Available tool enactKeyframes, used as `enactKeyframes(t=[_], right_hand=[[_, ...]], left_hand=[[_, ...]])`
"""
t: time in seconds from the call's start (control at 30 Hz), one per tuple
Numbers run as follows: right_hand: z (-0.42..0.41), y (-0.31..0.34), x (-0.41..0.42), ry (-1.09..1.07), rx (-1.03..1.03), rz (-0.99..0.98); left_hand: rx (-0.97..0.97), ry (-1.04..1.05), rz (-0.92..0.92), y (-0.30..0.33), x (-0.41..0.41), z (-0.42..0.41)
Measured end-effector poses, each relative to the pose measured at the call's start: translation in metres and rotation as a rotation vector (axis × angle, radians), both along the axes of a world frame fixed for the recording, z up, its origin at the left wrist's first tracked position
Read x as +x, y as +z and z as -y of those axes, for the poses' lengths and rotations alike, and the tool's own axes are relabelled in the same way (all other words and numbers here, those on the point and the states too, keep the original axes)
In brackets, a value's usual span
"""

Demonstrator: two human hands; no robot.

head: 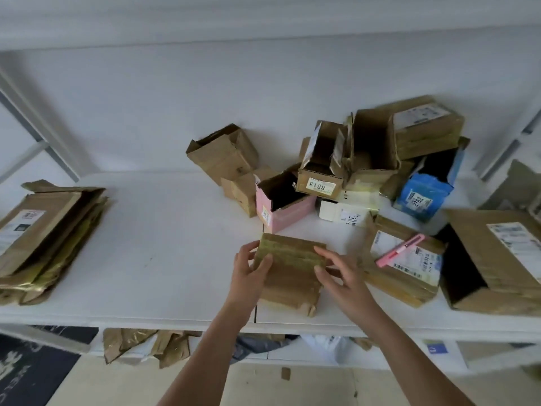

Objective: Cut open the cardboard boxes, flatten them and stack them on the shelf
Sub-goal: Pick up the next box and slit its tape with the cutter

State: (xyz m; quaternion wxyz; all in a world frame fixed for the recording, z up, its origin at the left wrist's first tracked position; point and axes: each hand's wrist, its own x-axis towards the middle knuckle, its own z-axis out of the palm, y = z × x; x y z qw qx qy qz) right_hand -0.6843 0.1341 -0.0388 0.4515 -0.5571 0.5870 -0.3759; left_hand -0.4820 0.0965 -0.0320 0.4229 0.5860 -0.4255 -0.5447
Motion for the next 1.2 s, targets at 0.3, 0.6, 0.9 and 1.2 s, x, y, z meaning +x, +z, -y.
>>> enactKeyframes(t=[0.3,0.6,0.9,1.2], right_hand=[[-0.018,-0.014,-0.005,0.077,-0.142,-0.095],[0.018,0.000,-0.107,-0.399,-0.032,-0.691],[0.030,0.007,-0.126,-0.166,-0.120,-1.350],[0.022,0.021,-0.047,-0.232,-0.486,-0.063]], left_hand=[[-0.010,0.070,-0.026,-0.020,-0.003,-0.014],[0.018,0.036,0.104,-0.004,-0.010,0.007],[0.143,-0.355,0.380,0.013,-0.021,0.021],[0.207,-0.100,0.397,-0.007,-0.019,0.012]])
